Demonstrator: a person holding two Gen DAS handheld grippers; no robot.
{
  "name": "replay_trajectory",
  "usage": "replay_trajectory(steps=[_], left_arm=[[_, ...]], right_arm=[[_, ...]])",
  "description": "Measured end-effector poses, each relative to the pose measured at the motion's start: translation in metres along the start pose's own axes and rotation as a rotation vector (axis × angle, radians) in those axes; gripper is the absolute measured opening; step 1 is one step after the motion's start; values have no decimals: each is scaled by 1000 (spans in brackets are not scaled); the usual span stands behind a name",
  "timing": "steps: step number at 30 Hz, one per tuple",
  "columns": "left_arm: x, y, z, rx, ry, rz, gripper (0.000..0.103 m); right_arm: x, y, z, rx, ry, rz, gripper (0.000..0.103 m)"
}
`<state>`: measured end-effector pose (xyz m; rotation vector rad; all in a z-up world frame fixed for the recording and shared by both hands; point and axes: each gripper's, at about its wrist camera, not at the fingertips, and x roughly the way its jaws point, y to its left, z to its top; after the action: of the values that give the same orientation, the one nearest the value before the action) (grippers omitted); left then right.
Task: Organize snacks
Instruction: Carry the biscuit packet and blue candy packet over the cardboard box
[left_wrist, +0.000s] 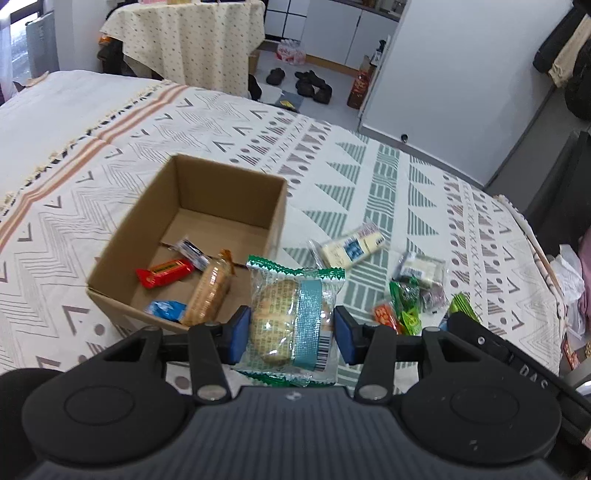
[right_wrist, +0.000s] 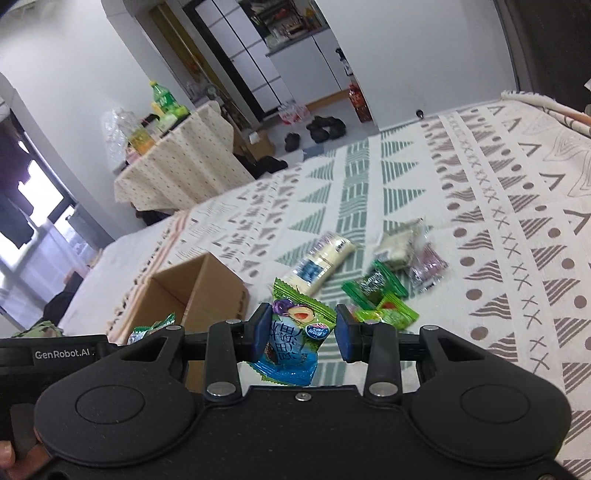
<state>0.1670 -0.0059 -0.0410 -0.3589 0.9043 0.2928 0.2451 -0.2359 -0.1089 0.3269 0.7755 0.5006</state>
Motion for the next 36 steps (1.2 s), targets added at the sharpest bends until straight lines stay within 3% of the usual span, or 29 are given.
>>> replay_trajectory(steps=[18,36], left_arm=[[-22,55,13,-74,-44,19,47],[14,110,50,-161,-35,9,47]], right_arm=[[5,46,-14,-88,-35,86,36],[63,92,-15,-98,23,172,36]])
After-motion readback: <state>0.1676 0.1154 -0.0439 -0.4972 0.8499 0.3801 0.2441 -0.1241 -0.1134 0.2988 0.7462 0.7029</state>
